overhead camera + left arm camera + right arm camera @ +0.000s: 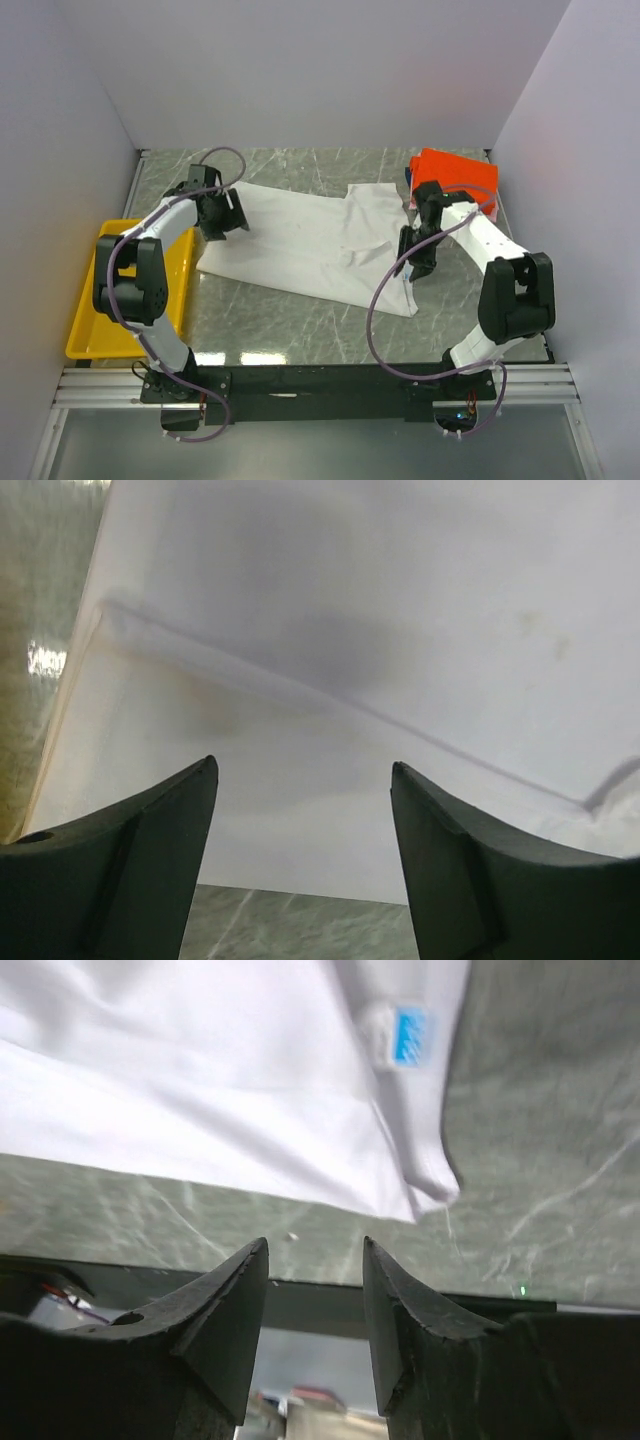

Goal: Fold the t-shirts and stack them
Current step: Fold the tshirt

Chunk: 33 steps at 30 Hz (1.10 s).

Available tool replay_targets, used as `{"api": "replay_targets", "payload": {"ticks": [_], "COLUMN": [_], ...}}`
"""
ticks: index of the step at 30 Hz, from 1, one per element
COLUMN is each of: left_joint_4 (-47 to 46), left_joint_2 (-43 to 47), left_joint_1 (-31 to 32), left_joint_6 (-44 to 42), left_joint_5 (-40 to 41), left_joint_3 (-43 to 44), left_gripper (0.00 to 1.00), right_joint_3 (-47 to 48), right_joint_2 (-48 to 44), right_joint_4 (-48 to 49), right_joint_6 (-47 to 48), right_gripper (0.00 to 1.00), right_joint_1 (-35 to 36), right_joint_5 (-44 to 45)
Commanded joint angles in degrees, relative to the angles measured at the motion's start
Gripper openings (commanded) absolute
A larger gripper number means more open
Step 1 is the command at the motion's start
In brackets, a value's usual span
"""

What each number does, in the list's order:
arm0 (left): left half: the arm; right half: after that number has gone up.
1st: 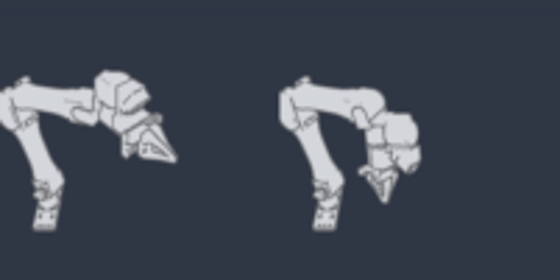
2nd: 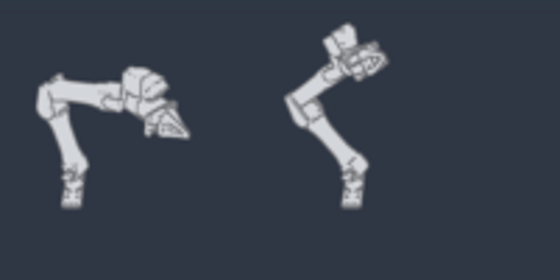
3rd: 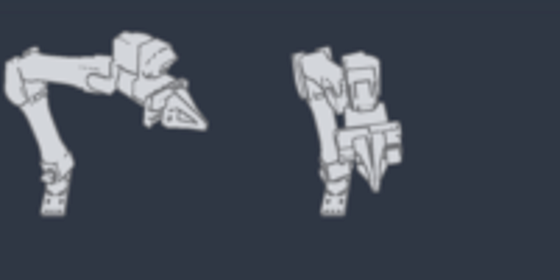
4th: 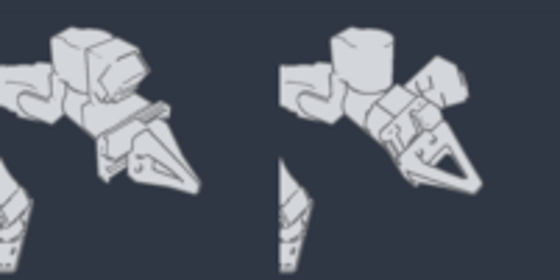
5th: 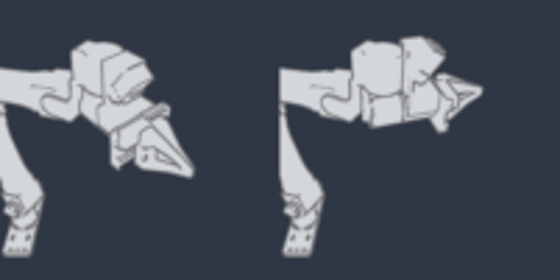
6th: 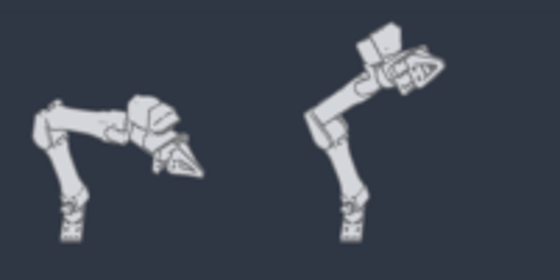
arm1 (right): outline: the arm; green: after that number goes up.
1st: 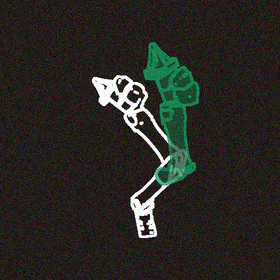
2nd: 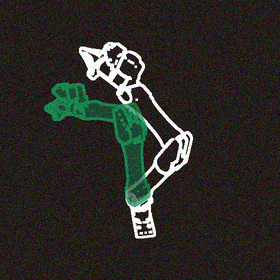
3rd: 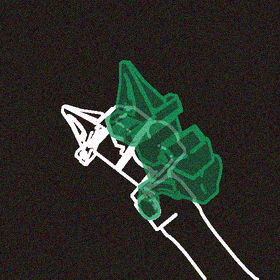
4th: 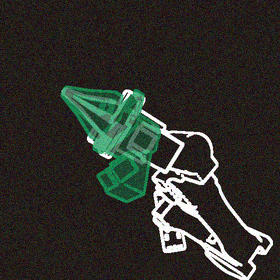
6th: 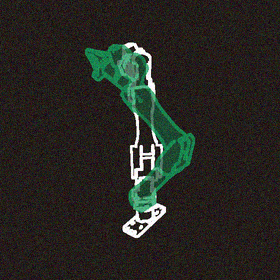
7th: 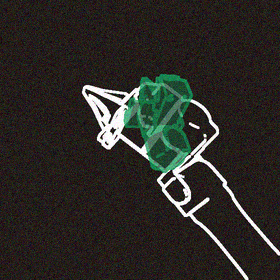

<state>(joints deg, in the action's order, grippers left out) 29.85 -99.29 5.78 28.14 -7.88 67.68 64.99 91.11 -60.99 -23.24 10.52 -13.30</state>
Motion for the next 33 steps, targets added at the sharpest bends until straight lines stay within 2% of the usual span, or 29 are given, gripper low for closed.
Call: {"api": "replay_targets", "payload": {"ticks": [1, 8, 14, 26, 33], "left_joint_4": [0.0, -4.9, -7.2, -8.4, -8.4], "left_joint_2": [-0.9, -4.4, -6.4, -6.1, -0.5], "left_joint_1": [0.4, 0.4, 0.3, 0.3, 0.3], "left_joint_6": [0.1, 1.4, 1.8, 1.6, 3.1], "left_joint_5": [-1.3, -6.0, -6.3, -2.5, -1.5], "left_joint_3": [5.2, 5.1, 2.4, -7.5, -15.2], "left_gripper": [0.76, 0.76, 0.76, 0.76, 0.76], "right_joint_3": [5.9, 11.6, 8.8, -2.8, -10.7], "right_joint_2": [1.6, 12.0, 16.5, 15.4, 11.4], "right_joint_4": [0.5, 10.8, 16.8, 16.2, 14.9], "right_joint_6": [1.4, 1.8, 0.5, -0.1, -0.9], "right_gripper": [0.5, 0.5, 0.5, 0.5, 0.5], "right_joint_1": [0.3, 0.3, 0.3, 0.5, 1.1], "right_joint_5": [0.5, -1.6, -3.5, -2.6, -2.4]}}
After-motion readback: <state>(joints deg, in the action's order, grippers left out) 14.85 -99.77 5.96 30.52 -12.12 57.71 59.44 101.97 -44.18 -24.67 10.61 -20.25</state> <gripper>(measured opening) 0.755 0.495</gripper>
